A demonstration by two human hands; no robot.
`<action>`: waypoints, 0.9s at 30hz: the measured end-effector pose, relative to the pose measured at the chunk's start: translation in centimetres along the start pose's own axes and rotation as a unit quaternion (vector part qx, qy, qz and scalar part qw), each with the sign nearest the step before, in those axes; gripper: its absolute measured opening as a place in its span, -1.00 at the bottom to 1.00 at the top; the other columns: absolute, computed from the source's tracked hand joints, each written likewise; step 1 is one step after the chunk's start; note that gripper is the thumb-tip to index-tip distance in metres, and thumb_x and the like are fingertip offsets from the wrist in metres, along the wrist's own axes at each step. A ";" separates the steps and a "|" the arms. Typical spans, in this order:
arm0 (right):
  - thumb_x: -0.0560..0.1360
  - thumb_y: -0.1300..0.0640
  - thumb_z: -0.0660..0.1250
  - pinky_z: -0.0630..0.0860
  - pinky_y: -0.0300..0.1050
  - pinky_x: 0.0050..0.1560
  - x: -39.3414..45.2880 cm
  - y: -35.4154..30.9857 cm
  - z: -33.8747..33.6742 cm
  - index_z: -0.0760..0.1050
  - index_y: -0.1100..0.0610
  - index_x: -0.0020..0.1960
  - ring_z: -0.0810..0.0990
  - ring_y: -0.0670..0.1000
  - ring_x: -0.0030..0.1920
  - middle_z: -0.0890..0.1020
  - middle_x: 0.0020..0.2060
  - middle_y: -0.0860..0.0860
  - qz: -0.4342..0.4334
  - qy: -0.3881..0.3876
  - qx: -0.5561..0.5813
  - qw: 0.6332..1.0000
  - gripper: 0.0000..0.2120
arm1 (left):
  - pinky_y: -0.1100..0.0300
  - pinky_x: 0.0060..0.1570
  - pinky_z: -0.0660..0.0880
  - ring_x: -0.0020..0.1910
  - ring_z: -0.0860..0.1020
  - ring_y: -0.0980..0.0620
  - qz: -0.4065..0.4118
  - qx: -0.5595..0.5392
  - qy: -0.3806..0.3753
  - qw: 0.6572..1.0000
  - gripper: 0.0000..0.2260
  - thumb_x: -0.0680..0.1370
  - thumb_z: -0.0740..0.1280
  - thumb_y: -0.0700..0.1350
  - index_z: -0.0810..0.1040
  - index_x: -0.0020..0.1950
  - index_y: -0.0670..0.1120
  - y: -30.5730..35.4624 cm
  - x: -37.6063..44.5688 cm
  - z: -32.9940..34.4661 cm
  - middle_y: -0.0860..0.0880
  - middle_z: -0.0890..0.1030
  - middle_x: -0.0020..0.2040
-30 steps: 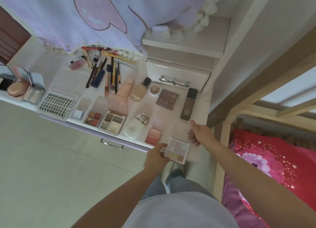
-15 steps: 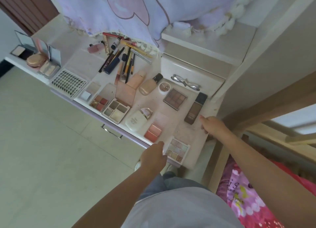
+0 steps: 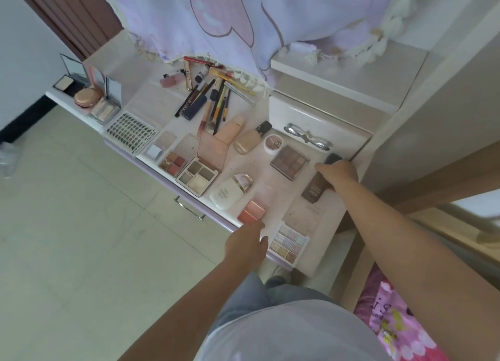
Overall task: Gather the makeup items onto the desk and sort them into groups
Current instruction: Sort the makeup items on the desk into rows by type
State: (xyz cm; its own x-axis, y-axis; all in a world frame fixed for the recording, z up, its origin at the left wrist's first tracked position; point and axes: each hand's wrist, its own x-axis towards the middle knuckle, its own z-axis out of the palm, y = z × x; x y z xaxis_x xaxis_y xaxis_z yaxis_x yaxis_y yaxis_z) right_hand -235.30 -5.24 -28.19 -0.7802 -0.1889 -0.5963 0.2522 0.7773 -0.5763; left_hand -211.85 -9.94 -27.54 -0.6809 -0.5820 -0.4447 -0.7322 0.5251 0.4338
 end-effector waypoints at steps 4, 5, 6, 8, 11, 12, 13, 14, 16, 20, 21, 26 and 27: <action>0.34 0.19 0.41 0.36 -0.35 -0.69 -0.8 0.3 -1.5 0.37 0.23 0.09 0.48 0.01 -0.33 0.43 -0.31 0.08 0.041 -0.039 0.180 0.982 -0.62 | 0.16 0.17 0.44 0.15 0.51 0.00 0.045 0.008 0.006 0.999 -0.65 0.56 0.21 -0.02 0.37 0.33 -0.05 0.9 1.7 -1.6 -0.02 0.53 0.21; 0.33 0.22 0.42 0.41 -0.32 -0.65 -1.1 0.5 -1.9 0.38 0.23 0.05 0.50 0.00 -0.30 0.47 -0.28 0.09 0.033 -0.053 0.210 0.976 -0.65 | 0.17 0.16 0.41 0.15 0.50 0.00 0.063 0.014 0.003 0.998 -0.63 0.55 0.22 0.00 0.35 0.34 -0.06 1.3 2.2 -2.0 -0.03 0.51 0.22; 0.33 0.25 0.43 0.46 -0.30 -0.60 -1.4 0.6 -2.3 0.41 0.23 0.00 0.53 0.01 -0.26 0.50 -0.24 0.10 0.018 -0.068 0.228 0.971 -0.70 | 0.18 0.15 0.40 0.16 0.49 0.00 0.081 0.019 -0.003 0.997 -0.59 0.54 0.24 0.02 0.32 0.35 -0.06 1.8 2.8 -2.3 -0.04 0.50 0.23; 0.31 0.27 0.45 0.54 -0.24 -0.48 -2.3 0.7 -3.1 0.43 0.17 -0.06 0.58 0.02 -0.17 0.56 -0.15 0.10 -0.018 -0.092 0.236 0.967 -0.73 | 0.17 0.18 0.37 0.22 0.45 -0.02 0.111 0.022 -0.020 0.993 -0.49 0.50 0.29 0.05 0.25 0.40 -0.06 3.2 4.1 -3.0 -0.06 0.44 0.29; 0.30 0.32 0.45 0.57 -0.26 -0.42 -3.9 0.5 -4.2 0.44 0.10 -0.12 0.63 0.01 -0.20 0.61 -0.17 0.08 -0.055 -0.125 0.253 0.958 -0.73 | 0.14 0.23 0.32 0.31 0.36 -0.04 0.141 0.028 -0.033 0.989 -0.35 0.44 0.36 0.08 0.18 0.44 -0.06 5.6 5.6 -3.9 -0.07 0.36 0.37; 0.31 0.34 0.44 0.58 -0.26 -0.41 -4.4 0.4 -4.5 0.44 0.10 -0.14 0.64 0.00 -0.25 0.62 -0.20 0.07 -0.064 -0.139 0.266 0.952 -0.74 | 0.14 0.21 0.33 0.30 0.37 -0.05 0.152 0.034 -0.029 0.987 -0.35 0.43 0.38 0.08 0.19 0.43 -0.06 6.5 5.9 -4.1 -0.07 0.37 0.36; 0.32 0.37 0.43 0.58 -0.26 -0.40 -5.0 0.1 -5.0 0.44 0.12 -0.15 0.65 -0.01 -0.30 0.62 -0.22 0.07 -0.071 -0.154 0.284 0.944 -0.76 | 0.15 0.15 0.35 0.26 0.41 -0.07 0.167 0.040 -0.017 0.985 -0.39 0.43 0.38 0.06 0.23 0.40 -0.07 7.3 6.2 -4.3 -0.08 0.41 0.32; 0.34 0.38 0.41 0.58 -0.25 -0.40 -5.6 -0.1 -5.6 0.44 0.14 -0.15 0.65 -0.03 -0.36 0.62 -0.25 0.07 -0.078 -0.170 0.302 0.935 -0.78 | 0.17 0.06 0.37 0.19 0.45 -0.08 0.183 0.041 0.002 0.982 -0.47 0.45 0.36 0.02 0.29 0.35 -0.08 8.1 6.3 -4.5 -0.08 0.47 0.24; 0.37 0.36 0.38 0.56 -0.25 -0.43 -6.7 -0.7 -7.0 0.45 0.15 -0.14 0.64 -0.06 -0.40 0.62 -0.25 0.08 -0.099 -0.194 0.310 0.925 -0.82 | 0.19 -0.11 0.34 0.04 0.50 -0.09 0.212 0.025 0.034 0.976 -0.67 0.48 0.31 -0.05 0.38 0.18 -0.12 9.3 6.4 -5.0 -0.10 0.54 0.08; 0.37 0.21 0.43 0.47 -0.33 -0.49 -9.2 -1.8 -10.1 0.45 0.08 -0.14 0.58 -0.10 -0.38 0.60 -0.27 0.03 -0.170 -0.155 0.127 0.965 -0.83 | 0.18 -0.20 0.36 -0.05 0.52 -0.08 0.294 0.070 0.036 0.953 -0.76 0.49 0.28 -0.03 0.41 0.05 -0.14 10.6 6.4 -7.7 -0.08 0.55 -0.03; 0.37 0.20 0.44 0.46 -0.34 -0.49 -10.0 -2.3 -10.7 0.44 0.06 -0.15 0.57 -0.12 -0.41 0.59 -0.29 0.01 -0.185 -0.157 0.092 0.966 -0.82 | 0.19 -0.20 0.34 -0.06 0.52 -0.06 0.322 0.101 0.040 0.941 -0.74 0.48 0.29 0.02 0.42 0.04 -0.12 10.9 6.4 -8.8 -0.06 0.55 -0.04; 0.36 0.27 0.43 0.46 -0.37 -0.49 -13.7 -5.5 -12.9 0.49 0.15 -0.17 0.56 -0.19 -0.48 0.57 -0.40 -0.01 -0.248 -0.153 0.041 0.956 -0.87 | 0.18 -0.21 0.31 -0.03 0.53 -0.06 0.447 0.218 0.075 0.864 -0.64 0.48 0.27 0.13 0.39 0.13 -0.07 12.8 5.9 -15.3 -0.04 0.56 0.00; 0.35 0.29 0.43 0.47 -0.36 -0.49 -14.3 -6.1 -13.1 0.49 0.19 -0.18 0.56 -0.17 -0.50 0.57 -0.43 0.00 -0.254 -0.140 0.065 0.955 -0.87 | 0.18 -0.22 0.30 -0.02 0.53 -0.07 0.460 0.227 0.087 0.854 -0.63 0.48 0.27 0.14 0.38 0.14 -0.08 13.2 5.9 -16.3 -0.05 0.56 0.01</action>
State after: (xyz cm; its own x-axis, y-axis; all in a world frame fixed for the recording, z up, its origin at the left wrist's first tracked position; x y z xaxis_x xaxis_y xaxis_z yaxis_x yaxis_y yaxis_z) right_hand -233.19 0.56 -8.87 -0.6412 -0.6890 -0.3378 -0.0341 0.4654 -0.8845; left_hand -225.23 -16.60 -11.64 -0.9877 0.1439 0.0614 0.1524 0.9737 0.1696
